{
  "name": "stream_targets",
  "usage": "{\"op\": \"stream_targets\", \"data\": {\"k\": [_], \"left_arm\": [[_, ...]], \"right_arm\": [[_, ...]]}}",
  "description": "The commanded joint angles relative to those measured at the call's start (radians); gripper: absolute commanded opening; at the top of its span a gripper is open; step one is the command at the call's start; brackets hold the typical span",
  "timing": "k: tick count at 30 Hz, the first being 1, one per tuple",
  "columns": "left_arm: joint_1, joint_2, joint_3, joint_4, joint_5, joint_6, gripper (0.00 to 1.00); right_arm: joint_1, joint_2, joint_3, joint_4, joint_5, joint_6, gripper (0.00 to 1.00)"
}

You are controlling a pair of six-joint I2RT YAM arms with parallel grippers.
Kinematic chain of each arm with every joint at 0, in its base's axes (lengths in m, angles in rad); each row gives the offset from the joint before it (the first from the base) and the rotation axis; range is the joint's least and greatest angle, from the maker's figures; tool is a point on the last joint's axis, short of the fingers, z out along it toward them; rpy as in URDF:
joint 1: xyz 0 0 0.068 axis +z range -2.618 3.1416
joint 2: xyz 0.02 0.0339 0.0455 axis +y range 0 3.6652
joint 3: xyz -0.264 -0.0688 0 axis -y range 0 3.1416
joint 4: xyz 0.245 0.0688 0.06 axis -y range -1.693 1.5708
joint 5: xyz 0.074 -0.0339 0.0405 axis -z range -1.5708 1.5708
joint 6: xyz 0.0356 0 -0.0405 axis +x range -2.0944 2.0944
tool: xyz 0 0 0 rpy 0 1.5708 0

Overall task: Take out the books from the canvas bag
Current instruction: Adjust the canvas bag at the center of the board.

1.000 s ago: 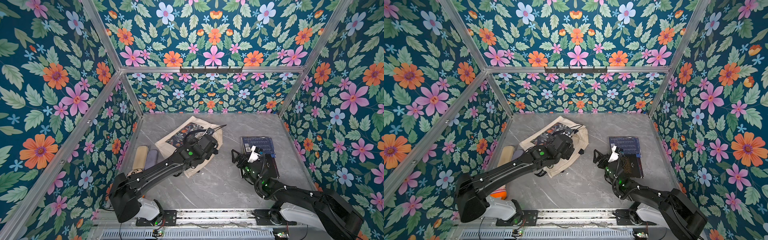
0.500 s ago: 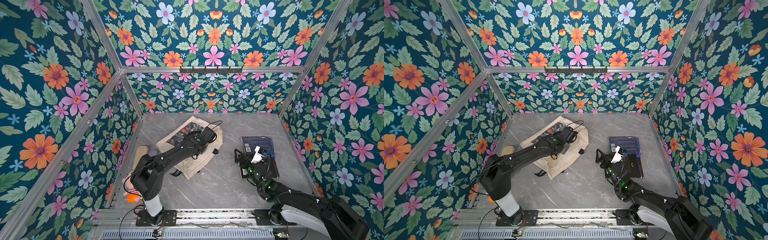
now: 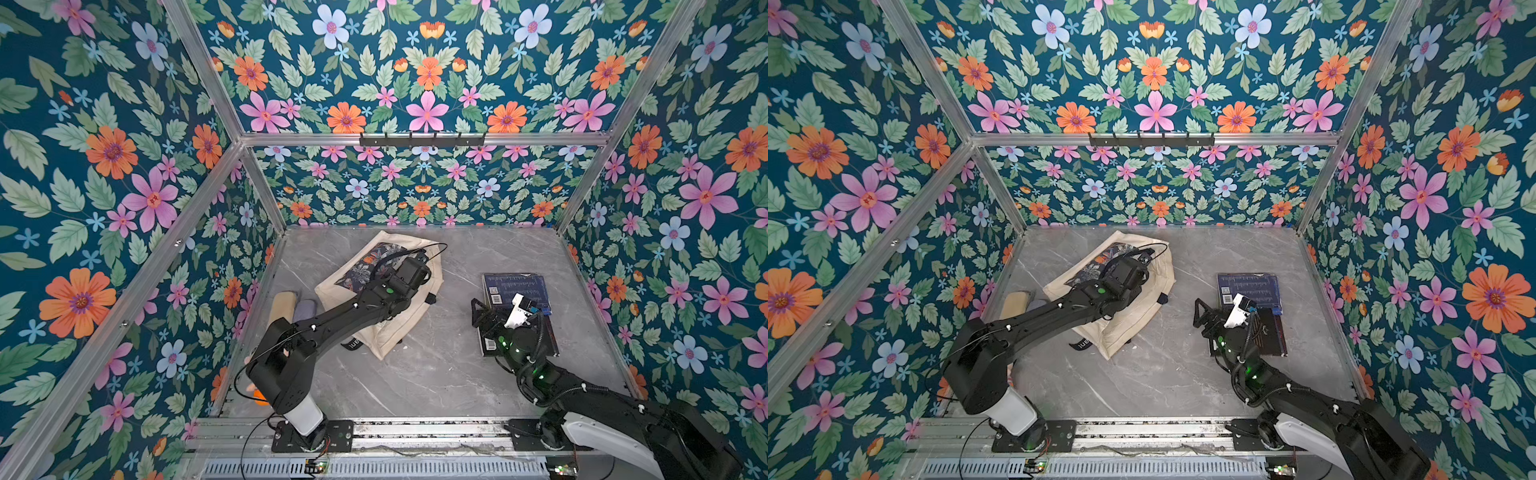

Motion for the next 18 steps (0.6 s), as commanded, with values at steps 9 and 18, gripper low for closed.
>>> {"op": "stream_targets", "data": {"k": [9, 18], "left_arm": [[-0.033, -0.127, -0.075, 0.287, 0.190, 0.295, 0.00], [-0.038, -0.155, -0.092, 0.366, 0.190, 0.344, 0.00]], "right_arm": [[0.071, 0.024, 0.035, -0.010, 0.033, -0.028, 0.97], [0.298, 0.095, 0.103, -0.007, 0.159, -0.032, 0.95]]}}
